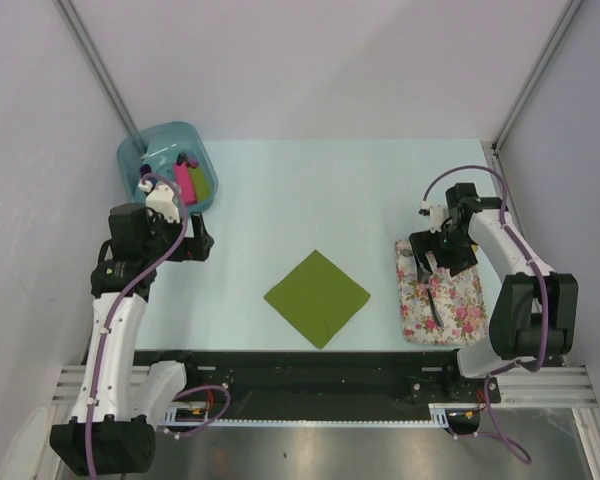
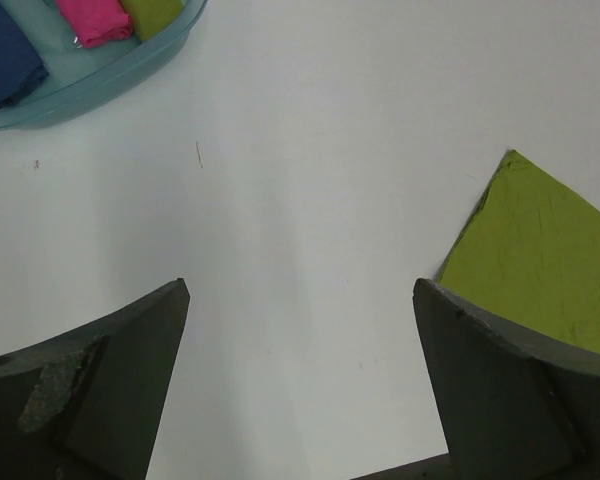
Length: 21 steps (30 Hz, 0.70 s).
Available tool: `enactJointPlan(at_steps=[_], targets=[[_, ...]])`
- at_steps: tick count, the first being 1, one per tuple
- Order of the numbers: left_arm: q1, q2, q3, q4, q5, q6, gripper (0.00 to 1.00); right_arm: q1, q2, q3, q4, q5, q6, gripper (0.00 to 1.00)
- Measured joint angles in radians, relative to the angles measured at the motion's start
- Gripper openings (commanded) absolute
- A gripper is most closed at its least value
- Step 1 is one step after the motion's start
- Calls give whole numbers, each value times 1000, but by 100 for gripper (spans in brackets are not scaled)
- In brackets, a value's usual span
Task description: Place the utensils on the paper napkin and roll it up
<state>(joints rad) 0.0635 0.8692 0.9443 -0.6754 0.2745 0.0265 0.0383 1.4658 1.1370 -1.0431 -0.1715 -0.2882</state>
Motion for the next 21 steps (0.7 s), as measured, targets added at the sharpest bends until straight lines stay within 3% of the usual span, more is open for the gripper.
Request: enactJointPlan(at_steps=[3,10,21], targets=[[0,4,0,0,0,0,100,-39,76,-16,-2,10,-3,85],[0,14,0,8,-4,0,100,-73,208,-23,3,34,-13,53],[0,34,0,19,-10,-1,100,7,301,-29,39,85,-7,46]])
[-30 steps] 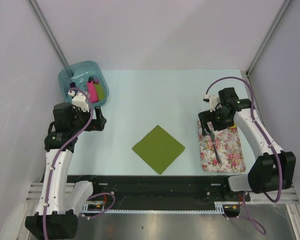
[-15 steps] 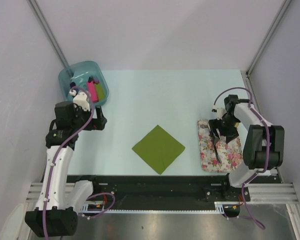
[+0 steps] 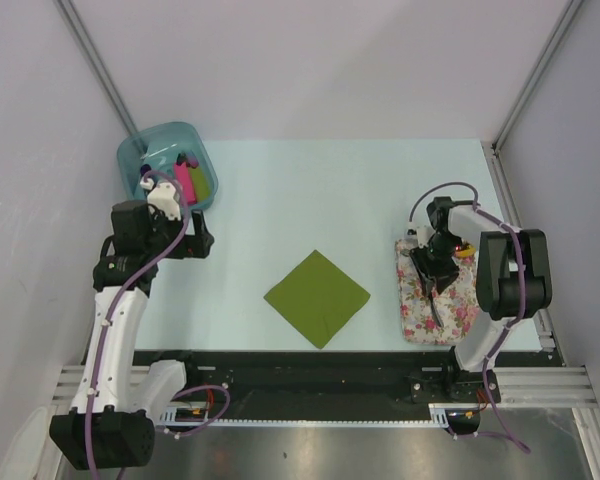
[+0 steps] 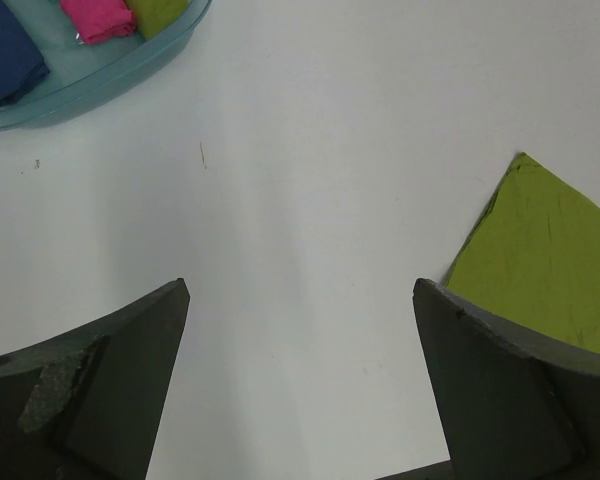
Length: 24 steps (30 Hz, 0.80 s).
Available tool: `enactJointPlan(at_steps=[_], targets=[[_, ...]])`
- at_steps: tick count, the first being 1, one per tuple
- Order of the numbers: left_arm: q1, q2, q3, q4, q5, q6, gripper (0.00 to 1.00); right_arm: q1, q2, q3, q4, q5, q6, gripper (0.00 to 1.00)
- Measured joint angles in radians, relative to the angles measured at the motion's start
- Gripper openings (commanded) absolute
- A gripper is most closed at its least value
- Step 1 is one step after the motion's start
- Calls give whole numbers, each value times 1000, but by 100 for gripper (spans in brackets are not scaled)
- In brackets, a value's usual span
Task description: Place the utensils on the paper napkin and roll it up
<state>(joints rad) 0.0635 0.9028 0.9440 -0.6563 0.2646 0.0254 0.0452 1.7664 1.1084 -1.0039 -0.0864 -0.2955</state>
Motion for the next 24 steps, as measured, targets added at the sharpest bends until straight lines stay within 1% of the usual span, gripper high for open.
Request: enactJointPlan(at_steps=[2,3,8,9,10,11,12,16,17,24], targets=[[0,6,0,4,0,0,100,9,13,-4,10,5,4,45],[0,9,0,4,-1,-1,100,13,18,-6,15,10,6,41],[0,19,0,9,-3,-3,100,32,24,-9,21,33,17,40],[0,20,0,11,-3,-3,100,36,25,-9,22,39,22,35],[0,20,0,13,-3,-6,100,40,26,-9,23,44,26,34],[0,20,0,16,-5,-7,100,46,26,-9,25,51,33,26],[0,20,0,19,-7,-8,100,50,27,-9,27,56,35,23],[0,21,0,27,-16,-8,100,64,27,-14,37,76,60,21],[0,21,0,28,-19,-8,100,64,27,-15,39,81,64,17],[0,23,0,35,-31,-8,100,64,-19,-55,79,82,82,15]])
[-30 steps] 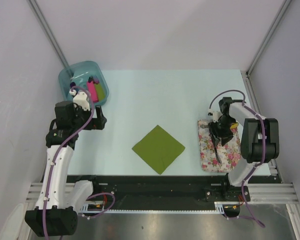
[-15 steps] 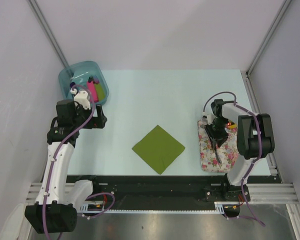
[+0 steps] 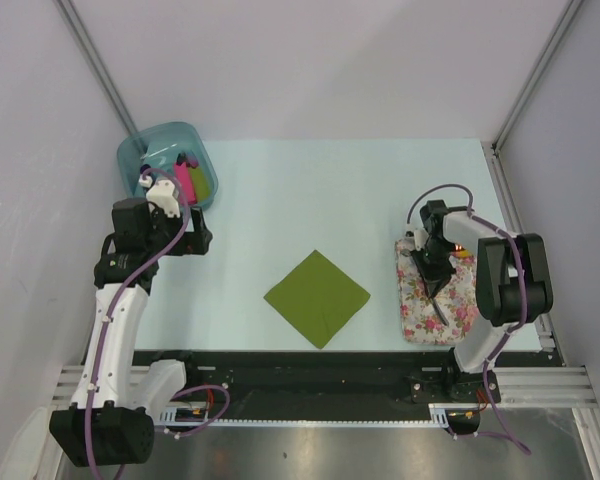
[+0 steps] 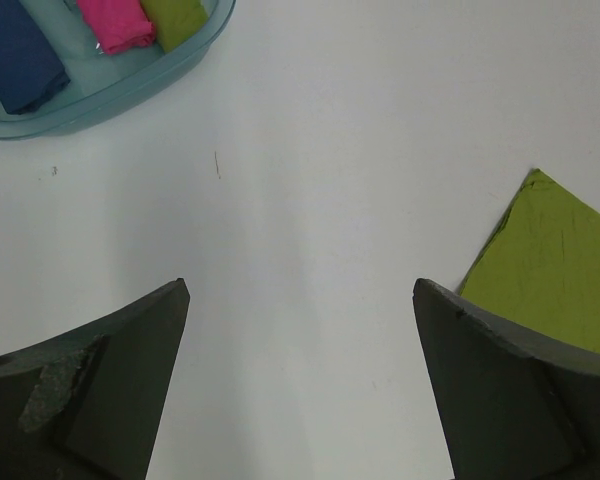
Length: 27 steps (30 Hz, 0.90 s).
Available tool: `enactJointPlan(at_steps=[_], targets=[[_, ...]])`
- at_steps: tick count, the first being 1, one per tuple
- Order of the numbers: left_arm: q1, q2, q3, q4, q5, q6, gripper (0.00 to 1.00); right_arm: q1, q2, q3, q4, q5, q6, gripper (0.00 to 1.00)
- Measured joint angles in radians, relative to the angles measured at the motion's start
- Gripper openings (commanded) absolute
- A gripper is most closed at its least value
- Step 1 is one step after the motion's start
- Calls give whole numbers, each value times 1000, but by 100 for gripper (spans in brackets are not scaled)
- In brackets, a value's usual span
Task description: Place the utensils on the paper napkin and roll it up
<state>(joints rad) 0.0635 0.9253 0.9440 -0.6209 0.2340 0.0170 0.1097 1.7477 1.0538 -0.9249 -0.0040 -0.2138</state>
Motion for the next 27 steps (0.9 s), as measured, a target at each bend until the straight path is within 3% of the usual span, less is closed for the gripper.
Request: enactJointPlan(at_steps=[13,16,22,27], targets=[[0,5,0,6,-1,0,99,-2,-68,-33,132,-47,-15,15],[0,5,0,6,-1,0,99,-2,-73,-33,156,-56,-15,20],[0,6,0,7,-1,0,100,-2,-71,-33,172,-58,-26,41],[0,9,0,8,0,0,100,-2,-61,-33,178,-57,-31,41]])
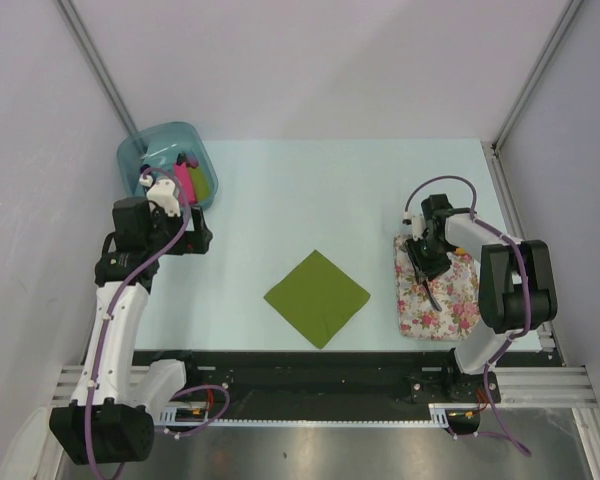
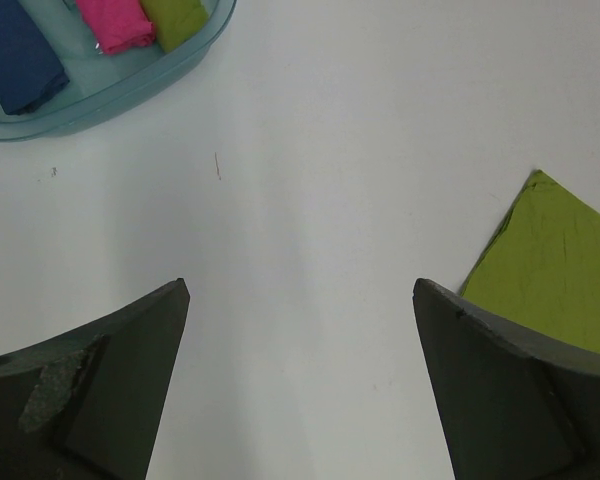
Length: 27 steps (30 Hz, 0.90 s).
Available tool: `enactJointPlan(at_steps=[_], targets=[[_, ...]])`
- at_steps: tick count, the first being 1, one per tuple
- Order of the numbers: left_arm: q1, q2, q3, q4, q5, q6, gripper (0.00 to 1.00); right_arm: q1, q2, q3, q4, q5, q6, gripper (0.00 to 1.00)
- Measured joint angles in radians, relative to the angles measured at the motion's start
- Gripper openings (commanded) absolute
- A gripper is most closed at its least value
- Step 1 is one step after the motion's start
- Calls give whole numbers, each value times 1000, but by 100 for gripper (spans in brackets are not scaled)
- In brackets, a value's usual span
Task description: Place the utensils on the paper napkin and roll it up
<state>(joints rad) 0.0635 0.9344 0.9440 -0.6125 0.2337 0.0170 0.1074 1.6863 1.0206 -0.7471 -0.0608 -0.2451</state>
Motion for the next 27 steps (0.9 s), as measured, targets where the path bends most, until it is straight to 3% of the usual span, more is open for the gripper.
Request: enactJointPlan(at_steps=[4,8,11,19,27], targets=[[0,4,0,1,0,0,100,1,2,0,0,2,-2,38],[0,10,0,3,0,0,100,1,4,0,2,11,-9,25],[0,12,0,3,0,0,100,0,4,0,0,5,-14,1],[0,9,0,8,-8,-18,100,-1,-8,22,-38,-24,5,0],[0,-29,0,54,-30,-44,100,23,-137,79,-75,-53,89,0]])
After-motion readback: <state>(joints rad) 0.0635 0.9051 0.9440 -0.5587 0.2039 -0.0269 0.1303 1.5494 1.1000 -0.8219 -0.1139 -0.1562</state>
